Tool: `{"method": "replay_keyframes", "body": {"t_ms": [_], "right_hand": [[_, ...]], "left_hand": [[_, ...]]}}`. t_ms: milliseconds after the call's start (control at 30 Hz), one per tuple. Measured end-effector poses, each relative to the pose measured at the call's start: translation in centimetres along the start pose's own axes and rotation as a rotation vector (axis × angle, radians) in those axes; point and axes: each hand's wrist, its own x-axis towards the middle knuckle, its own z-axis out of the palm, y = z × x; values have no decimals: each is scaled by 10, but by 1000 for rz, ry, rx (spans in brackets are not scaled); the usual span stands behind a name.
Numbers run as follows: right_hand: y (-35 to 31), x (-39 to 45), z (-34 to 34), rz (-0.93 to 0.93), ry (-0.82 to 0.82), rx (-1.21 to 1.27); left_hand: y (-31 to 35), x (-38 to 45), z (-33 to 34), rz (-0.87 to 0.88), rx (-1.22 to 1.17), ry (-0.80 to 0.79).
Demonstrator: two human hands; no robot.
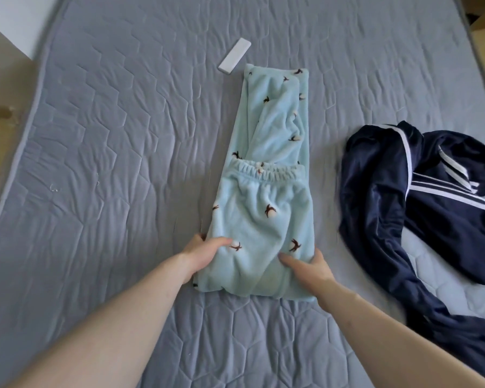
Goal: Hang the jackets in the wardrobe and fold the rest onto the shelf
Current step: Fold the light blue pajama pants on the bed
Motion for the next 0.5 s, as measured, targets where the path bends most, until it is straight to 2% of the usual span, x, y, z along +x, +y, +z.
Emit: {"method": "replay_keyframes", "body": {"t_ms": [167,333,433,500], "right_hand": [[39,-31,-5,-4,47,104],[91,-102,-22,152,-71,78],[120,-153,-28,258,-156,6],[134,-184,-34,301,-174,-71]], "left_hand": [[-33,-26,8,-6,98,-55],[-90,-107,10,-42,124,-123],[-129,-161,15,-150,40,-221],[-148,-194,15,-225,81,-291]]}}
